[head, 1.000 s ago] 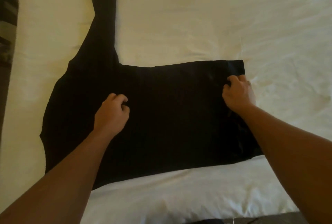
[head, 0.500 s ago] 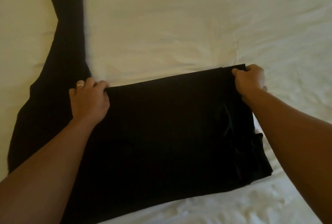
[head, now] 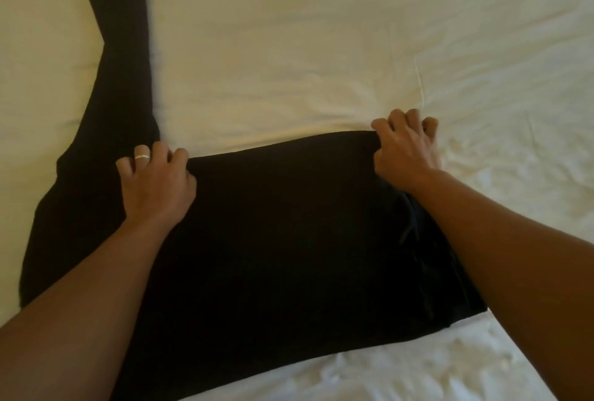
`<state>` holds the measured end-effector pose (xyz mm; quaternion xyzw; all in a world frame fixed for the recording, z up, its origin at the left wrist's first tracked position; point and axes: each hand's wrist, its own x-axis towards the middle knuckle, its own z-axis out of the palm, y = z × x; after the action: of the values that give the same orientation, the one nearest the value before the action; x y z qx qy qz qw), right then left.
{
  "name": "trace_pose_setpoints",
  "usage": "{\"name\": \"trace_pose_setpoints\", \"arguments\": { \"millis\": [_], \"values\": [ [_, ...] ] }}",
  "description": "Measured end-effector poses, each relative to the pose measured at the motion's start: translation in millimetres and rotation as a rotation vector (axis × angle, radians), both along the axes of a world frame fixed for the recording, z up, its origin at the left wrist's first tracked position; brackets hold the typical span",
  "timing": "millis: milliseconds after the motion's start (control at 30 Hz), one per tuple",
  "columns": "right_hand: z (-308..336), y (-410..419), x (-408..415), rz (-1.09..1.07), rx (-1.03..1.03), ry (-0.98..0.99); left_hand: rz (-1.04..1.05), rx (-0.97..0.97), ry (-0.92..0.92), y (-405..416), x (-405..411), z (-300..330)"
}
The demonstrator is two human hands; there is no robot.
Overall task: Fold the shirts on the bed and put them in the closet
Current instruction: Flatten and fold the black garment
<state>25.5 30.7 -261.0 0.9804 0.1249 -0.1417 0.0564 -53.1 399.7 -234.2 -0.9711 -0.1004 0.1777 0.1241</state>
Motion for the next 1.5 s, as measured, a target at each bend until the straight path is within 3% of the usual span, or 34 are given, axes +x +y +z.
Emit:
{"name": "trace_pose_setpoints", "arguments": {
  "millis": [167,433,900,1133,1300,1433,1500],
  "values": [
    [17,-10,-16,0.067,-0.041,-0.104,-0.069,-0.012,-0.063,6,-24,20],
    [39,-45,-87,0.101,0.065,-0.062,-0.263,-0.074,-0.289,13,-102,35],
    [42,-57,-156,0.086,0.001,0.070,-0.386,-0.134,-0.317,11,-194,2],
    [45,-53,-170,-0.064,0.023,0.145,-0.349,-0.149,-0.326,-3,-208,6],
    [40,-40,-168,-0.330,0.162,0.137,-0.276,-0.148,-0.335,-14,-202,4],
    [37,-18,-156,-0.291,0.020,0.122,-0.187,-0.150,-0.379,-36,-170,3],
    [36,-8,-153,-0.240,0.060,0.084,-0.156,-0.233,-0.427,-51,-153,3]
  ]
}}
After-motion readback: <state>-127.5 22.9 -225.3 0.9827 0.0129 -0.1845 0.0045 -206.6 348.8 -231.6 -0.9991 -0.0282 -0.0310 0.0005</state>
